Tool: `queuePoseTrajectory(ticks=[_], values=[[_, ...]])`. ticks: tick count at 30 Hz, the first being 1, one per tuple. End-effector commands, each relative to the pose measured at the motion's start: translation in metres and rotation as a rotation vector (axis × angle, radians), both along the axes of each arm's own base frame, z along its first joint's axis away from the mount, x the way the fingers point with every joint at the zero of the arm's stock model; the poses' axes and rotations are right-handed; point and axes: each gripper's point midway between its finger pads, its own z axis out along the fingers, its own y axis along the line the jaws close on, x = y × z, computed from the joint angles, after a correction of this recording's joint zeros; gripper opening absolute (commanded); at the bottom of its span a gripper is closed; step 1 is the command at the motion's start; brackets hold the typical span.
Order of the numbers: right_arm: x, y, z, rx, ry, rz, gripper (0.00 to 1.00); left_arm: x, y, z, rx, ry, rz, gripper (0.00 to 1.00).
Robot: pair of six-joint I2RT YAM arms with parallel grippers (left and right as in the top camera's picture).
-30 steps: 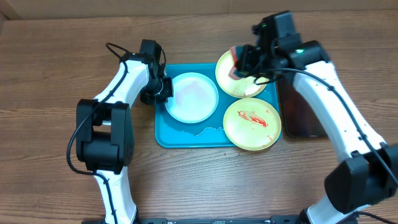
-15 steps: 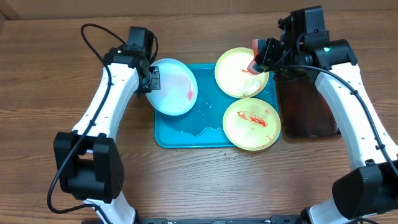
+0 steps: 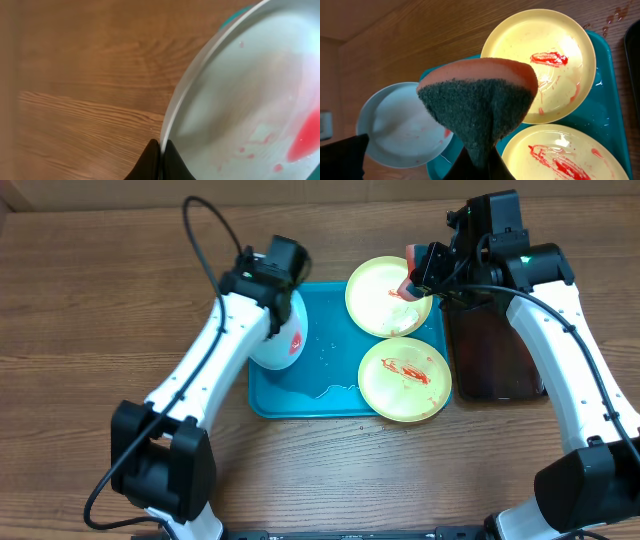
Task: Clean dirty plates on tray and stack at the side
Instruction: 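Lift the white plate with the left gripper and tilt it upright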
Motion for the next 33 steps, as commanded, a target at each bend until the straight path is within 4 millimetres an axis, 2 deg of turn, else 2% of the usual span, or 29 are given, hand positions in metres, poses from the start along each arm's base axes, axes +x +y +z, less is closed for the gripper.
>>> queuePoseTrajectory(ticks=[1, 8, 17, 26, 33], values=[[0.0, -0.003, 0.026, 0.009, -0.07, 0.0, 0.04, -0.003, 0.003, 0.053, 0.121, -0.203, 0.059, 0.04], [0.001, -0.003, 0.026, 0.006, -0.071, -0.002, 0.04, -0.011, -0.024, 0.086, 0.279, -0.347, 0.018, 0.04], [0.001, -0.003, 0.026, 0.007, -0.071, -0.003, 0.04, -0.023, -0.041, 0.131, 0.486, -0.528, 0.005, 0.04], [0.001, -0.003, 0.026, 0.006, -0.07, -0.003, 0.04, -0.032, -0.052, 0.153, 0.579, -0.617, -0.001, 0.04], [0.001, -0.003, 0.026, 0.006, -0.07, -0.003, 0.04, -0.032, -0.054, 0.153, 0.578, -0.624, -0.003, 0.04]])
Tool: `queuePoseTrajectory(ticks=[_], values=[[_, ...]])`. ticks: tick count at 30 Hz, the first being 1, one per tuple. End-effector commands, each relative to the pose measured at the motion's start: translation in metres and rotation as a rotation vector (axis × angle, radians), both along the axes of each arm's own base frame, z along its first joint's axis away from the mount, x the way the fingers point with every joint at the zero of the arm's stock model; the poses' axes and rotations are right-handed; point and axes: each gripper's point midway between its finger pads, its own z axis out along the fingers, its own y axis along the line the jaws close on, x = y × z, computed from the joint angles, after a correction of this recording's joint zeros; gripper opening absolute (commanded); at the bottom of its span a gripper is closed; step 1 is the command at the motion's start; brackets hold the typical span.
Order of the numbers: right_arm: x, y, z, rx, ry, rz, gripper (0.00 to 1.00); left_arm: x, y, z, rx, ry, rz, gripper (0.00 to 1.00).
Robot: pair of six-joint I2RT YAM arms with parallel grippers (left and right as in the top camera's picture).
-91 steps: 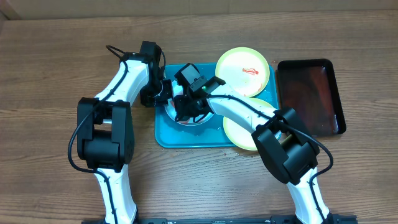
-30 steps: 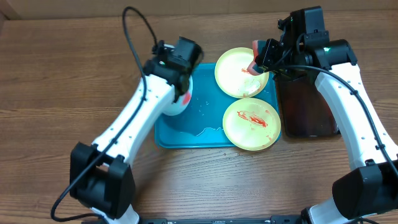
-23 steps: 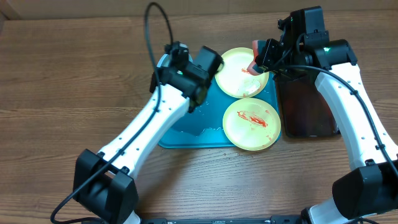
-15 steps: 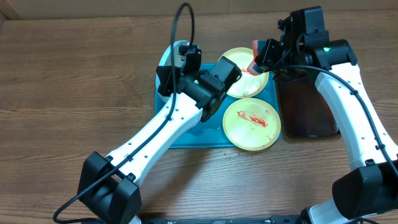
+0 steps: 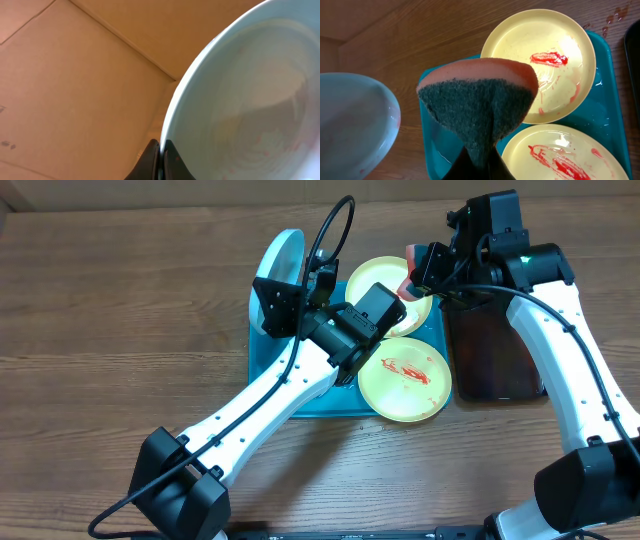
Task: Clean dirty plates on tray and stack at the side
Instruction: 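Lift the white plate with the left gripper and tilt it upright, then carry the white plate left off the tray and set it on the table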
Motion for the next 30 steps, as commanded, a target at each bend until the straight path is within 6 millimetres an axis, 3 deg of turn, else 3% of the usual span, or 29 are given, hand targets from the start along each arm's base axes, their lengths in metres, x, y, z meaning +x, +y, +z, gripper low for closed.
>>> queuePoseTrajectory(ticks=[1, 8, 17, 27, 29, 30], values=[[0.001, -0.003, 0.026, 0.007, -0.07, -0.003, 0.04, -0.005, 0.003, 0.02, -0.013, -0.09, 0.013, 0.04], [0.001, -0.003, 0.026, 0.007, -0.07, -0.003, 0.04, -0.003, -0.001, 0.007, -0.077, -0.048, -0.008, 0.04], [0.001, -0.003, 0.026, 0.007, -0.07, -0.003, 0.04, 0.005, -0.017, -0.086, -0.548, 0.351, -0.092, 0.04], [0.001, -0.003, 0.026, 0.007, -0.07, -0.003, 0.04, 0.021, 0.028, -0.13, -1.025, 0.605, -0.079, 0.04], [0.001, -0.003, 0.026, 0.007, -0.07, -0.003, 0.04, 0.025, 0.042, -0.132, -1.159, 0.615, -0.081, 0.04], [0.001, -0.003, 0.026, 0.007, -0.07, -0.002, 0.04, 0.028, 0.06, -0.132, -1.253, 0.6, -0.06, 0.04]])
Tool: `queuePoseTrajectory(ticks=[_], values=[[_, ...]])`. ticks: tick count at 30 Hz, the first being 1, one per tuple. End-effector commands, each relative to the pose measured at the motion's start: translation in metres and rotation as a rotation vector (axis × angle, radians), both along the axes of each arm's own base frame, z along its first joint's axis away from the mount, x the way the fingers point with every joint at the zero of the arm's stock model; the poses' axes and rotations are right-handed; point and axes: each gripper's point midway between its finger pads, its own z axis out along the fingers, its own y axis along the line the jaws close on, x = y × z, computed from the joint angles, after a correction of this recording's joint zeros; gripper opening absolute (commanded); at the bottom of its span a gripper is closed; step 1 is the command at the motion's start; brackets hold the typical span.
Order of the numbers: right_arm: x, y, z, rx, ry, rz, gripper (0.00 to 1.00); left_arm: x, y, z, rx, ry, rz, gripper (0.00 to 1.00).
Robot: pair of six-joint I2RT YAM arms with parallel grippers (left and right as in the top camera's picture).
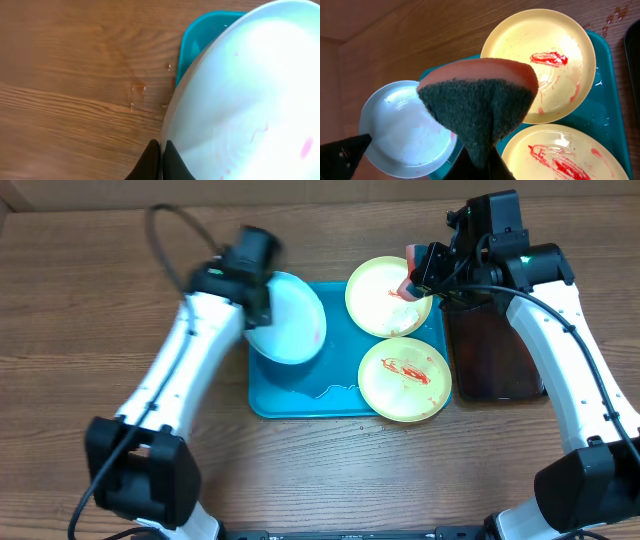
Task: Clean dirty plates on tray and stack at the side
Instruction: 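Carry the white plate left off the tray and set it on the table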
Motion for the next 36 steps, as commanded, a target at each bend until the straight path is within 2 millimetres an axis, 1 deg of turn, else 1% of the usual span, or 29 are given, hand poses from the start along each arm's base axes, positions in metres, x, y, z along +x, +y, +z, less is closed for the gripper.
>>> queuePoseTrajectory(ticks=[1, 3, 5, 8, 9, 12, 14, 17, 20, 21, 22, 23, 27, 30, 31, 35, 36], values=[[0.001, -0.003, 0.026, 0.007, -0.071, -0.003, 0.04, 0.002, 0.011, 0.007, -0.345, 0.025, 0.006, 0.04], [0.001, -0.003, 0.026, 0.007, -0.071, -0.003, 0.04, 0.004, 0.035, 0.008, -0.409, 0.018, 0.048, 0.04], [0.001, -0.003, 0.026, 0.007, -0.071, -0.003, 0.04, 0.003, 0.066, 0.009, -0.445, 0.006, 0.127, 0.04], [0.001, -0.003, 0.026, 0.007, -0.071, -0.003, 0.04, -0.002, 0.111, 0.006, -0.451, -0.01, 0.239, 0.04], [0.001, -0.003, 0.026, 0.007, -0.071, -0.003, 0.04, -0.007, 0.131, 0.003, -0.452, -0.015, 0.292, 0.04], [0.001, -0.003, 0.026, 0.007, -0.071, -0.003, 0.04, -0.018, 0.161, -0.008, -0.456, -0.01, 0.381, 0.04], [0.001, -0.003, 0.026, 0.007, -0.071, -0.003, 0.04, -0.025, 0.175, -0.019, -0.46, 0.0, 0.426, 0.04], [0.001, -0.003, 0.026, 0.007, -0.071, -0.003, 0.04, -0.036, 0.187, -0.039, -0.464, 0.013, 0.468, 0.04], [0.001, -0.003, 0.026, 0.007, -0.071, -0.003, 0.04, -0.046, 0.191, -0.062, -0.457, 0.031, 0.507, 0.04], [0.001, -0.003, 0.026, 0.007, -0.071, -0.003, 0.04, -0.05, 0.192, -0.07, -0.452, 0.035, 0.519, 0.04], [0.001, -0.003, 0.026, 0.007, -0.07, -0.003, 0.04, -0.054, 0.193, -0.084, -0.442, 0.037, 0.529, 0.04], [0.001, -0.003, 0.026, 0.007, -0.07, -0.003, 0.04, -0.056, 0.193, -0.092, -0.437, 0.036, 0.541, 0.04], [0.0, -0.003, 0.025, 0.006, -0.065, -0.003, 0.04, -0.064, 0.198, -0.112, -0.401, 0.027, 0.591, 0.04], [-0.001, -0.004, 0.025, 0.006, -0.063, -0.003, 0.04, -0.067, 0.2, -0.121, -0.384, 0.022, 0.596, 0.04], [-0.001, -0.004, 0.025, 0.005, -0.063, -0.003, 0.04, -0.07, 0.199, -0.124, -0.382, 0.028, 0.598, 0.08], [-0.001, -0.004, 0.025, 0.006, -0.064, -0.003, 0.04, -0.074, 0.2, -0.126, -0.37, 0.04, 0.604, 0.21], [-0.001, -0.004, 0.025, 0.006, -0.063, -0.003, 0.04, -0.074, 0.2, -0.126, -0.369, 0.04, 0.602, 0.31]])
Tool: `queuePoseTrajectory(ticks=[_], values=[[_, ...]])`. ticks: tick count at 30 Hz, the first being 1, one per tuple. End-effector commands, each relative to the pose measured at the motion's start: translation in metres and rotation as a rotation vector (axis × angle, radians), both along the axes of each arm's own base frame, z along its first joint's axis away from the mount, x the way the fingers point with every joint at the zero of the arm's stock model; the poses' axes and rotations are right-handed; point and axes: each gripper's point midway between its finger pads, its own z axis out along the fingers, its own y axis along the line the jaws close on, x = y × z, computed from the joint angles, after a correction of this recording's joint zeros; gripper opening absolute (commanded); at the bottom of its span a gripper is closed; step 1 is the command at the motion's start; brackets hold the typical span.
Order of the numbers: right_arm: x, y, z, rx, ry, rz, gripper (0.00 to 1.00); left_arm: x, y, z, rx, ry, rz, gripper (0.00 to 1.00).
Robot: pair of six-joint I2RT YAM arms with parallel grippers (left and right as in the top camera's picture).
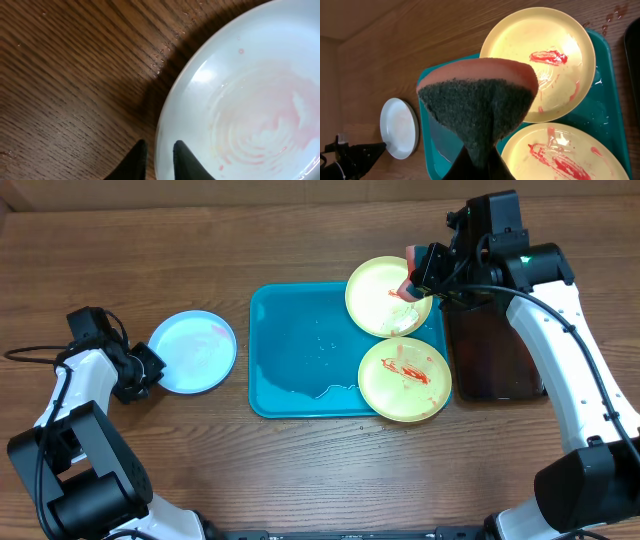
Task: Clean dirty plates on tray and stack at the side
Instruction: 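Carry the white plate left off the tray and set it on the table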
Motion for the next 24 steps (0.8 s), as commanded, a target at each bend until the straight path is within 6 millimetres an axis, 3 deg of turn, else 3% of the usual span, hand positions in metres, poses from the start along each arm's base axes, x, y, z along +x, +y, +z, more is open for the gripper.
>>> queuePoseTrajectory(ticks=[1, 5, 7, 12, 15, 17, 20, 21, 24], values=[[0.0, -0.003, 0.025, 0.007, -0.068, -0.002, 0.04, -0.004, 0.004, 0.002, 0.024, 0.004, 0.011, 0.35], [0.0, -0.003, 0.025, 0.007, -0.068, -0.002, 0.04, 0.002, 0.001, 0.007, 0.012, -0.019, -0.046, 0.38], [0.0, -0.003, 0.026, 0.007, -0.068, -0.002, 0.04, 0.009, -0.003, 0.018, -0.005, -0.034, -0.105, 0.32], [0.0, -0.003, 0.026, 0.007, -0.069, -0.002, 0.04, 0.028, -0.01, 0.064, 0.017, -0.043, -0.209, 0.31], [0.0, -0.003, 0.026, 0.007, -0.069, -0.002, 0.04, 0.046, -0.029, 0.097, 0.028, -0.071, -0.271, 0.35], [0.0, -0.003, 0.026, 0.007, -0.069, -0.002, 0.04, 0.06, -0.051, 0.115, 0.031, -0.104, -0.332, 0.4], [0.0, -0.003, 0.026, 0.007, -0.069, -0.002, 0.04, 0.081, -0.097, 0.133, 0.017, -0.173, -0.446, 0.56], [0.0, -0.003, 0.026, 0.007, -0.069, -0.002, 0.04, 0.088, -0.118, 0.138, -0.002, -0.208, -0.497, 0.61], [0.0, -0.003, 0.026, 0.007, -0.069, -0.002, 0.04, 0.103, -0.18, 0.143, -0.092, -0.292, -0.626, 0.64]])
